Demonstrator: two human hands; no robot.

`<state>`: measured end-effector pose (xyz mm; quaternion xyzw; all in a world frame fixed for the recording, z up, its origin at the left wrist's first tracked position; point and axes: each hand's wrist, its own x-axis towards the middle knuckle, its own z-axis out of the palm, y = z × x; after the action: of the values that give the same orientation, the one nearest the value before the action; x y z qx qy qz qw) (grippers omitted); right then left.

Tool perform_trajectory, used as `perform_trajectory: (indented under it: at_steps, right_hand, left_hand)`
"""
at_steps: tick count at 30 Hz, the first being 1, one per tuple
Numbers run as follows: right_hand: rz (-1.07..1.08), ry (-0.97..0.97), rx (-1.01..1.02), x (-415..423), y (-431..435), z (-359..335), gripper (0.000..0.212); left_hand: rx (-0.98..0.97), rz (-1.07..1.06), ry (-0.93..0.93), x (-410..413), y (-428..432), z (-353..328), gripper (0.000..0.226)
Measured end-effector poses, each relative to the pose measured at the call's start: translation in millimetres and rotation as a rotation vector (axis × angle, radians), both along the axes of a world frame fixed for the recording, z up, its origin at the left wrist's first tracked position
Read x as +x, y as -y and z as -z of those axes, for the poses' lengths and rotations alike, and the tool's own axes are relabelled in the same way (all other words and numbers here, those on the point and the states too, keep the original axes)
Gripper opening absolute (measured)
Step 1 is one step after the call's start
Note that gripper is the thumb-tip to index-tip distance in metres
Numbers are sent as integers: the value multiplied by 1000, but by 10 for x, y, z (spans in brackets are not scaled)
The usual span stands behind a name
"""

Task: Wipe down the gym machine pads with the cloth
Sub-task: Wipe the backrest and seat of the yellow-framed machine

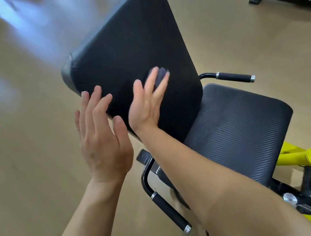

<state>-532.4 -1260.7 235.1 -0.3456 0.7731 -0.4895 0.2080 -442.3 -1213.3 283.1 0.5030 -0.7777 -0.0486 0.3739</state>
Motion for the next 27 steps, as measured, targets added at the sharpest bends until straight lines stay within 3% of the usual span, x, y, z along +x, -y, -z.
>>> perform_trajectory:
  at_steps: [4,7,9,13,16,21,23,27]
  right_hand:
    - [-199,-100,-279,300,238,-783,67]
    - [-292,-257,-347,326,68,-490,65]
    - [-265,-214,-346,302,-75,-73,64]
    - [-49,73,-166,311,-498,871,64]
    - [75,451,-167,323,-761,1393,62]
    - [428,868,97,281,-710,1343,65]
    - [404,828,90,314,-582,977,67]
    - [169,492,-5,590,-314,191,66]
  left_hand:
    - [-27,-62,-149,194,160,-310,44]
    - [-51,-60,-86,312,173,-297,44]
    - [-71,-12,8,314,118,-142,41]
    - [41,-12,2,264,-147,368,36]
    - [119,-34,2,328,-342,732,37]
    - [185,-62,7,465,-441,808,39]
    - [173,-77,-14,504,-377,641,38]
    - [138,-93,-76,547,-167,173,39]
